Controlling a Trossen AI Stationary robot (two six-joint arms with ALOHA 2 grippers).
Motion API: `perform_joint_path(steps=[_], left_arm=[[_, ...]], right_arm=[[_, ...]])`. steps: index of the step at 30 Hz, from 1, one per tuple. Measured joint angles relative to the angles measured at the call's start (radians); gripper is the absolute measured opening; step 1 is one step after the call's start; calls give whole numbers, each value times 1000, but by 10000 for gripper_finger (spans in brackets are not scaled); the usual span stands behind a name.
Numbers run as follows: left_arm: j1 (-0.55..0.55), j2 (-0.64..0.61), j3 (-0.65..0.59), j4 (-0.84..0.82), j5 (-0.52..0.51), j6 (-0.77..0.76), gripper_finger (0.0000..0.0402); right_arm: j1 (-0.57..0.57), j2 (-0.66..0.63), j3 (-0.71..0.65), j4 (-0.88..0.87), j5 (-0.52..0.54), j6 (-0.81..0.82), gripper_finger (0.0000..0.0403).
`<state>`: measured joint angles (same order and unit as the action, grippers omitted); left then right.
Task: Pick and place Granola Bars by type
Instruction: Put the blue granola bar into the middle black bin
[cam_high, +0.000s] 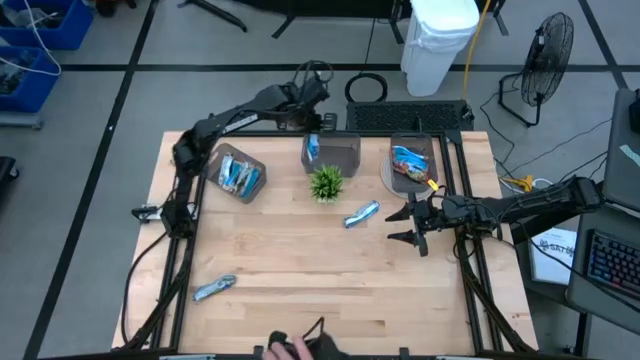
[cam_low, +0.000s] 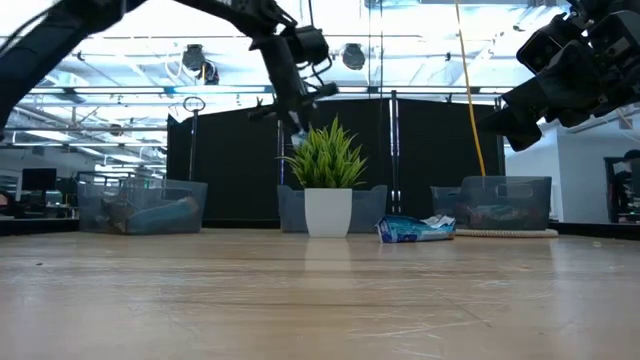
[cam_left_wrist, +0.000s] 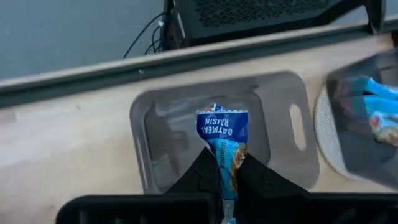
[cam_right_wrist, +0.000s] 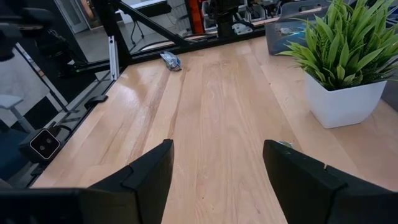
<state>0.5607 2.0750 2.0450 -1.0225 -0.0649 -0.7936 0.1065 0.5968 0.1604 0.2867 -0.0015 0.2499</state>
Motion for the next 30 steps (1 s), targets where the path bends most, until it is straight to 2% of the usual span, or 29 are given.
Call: perform_joint_path(steps=[4,14,30], left_arm=[[21,65,60,-31,-17,6,17],[37,149,60,-25,-47,36,16],[3,211,40,36,-94,29,16]], right_arm=[[0,0,0,0,0,0,238],[0,0,0,0,0,0,238],[0,0,0,-1,0,0,238]])
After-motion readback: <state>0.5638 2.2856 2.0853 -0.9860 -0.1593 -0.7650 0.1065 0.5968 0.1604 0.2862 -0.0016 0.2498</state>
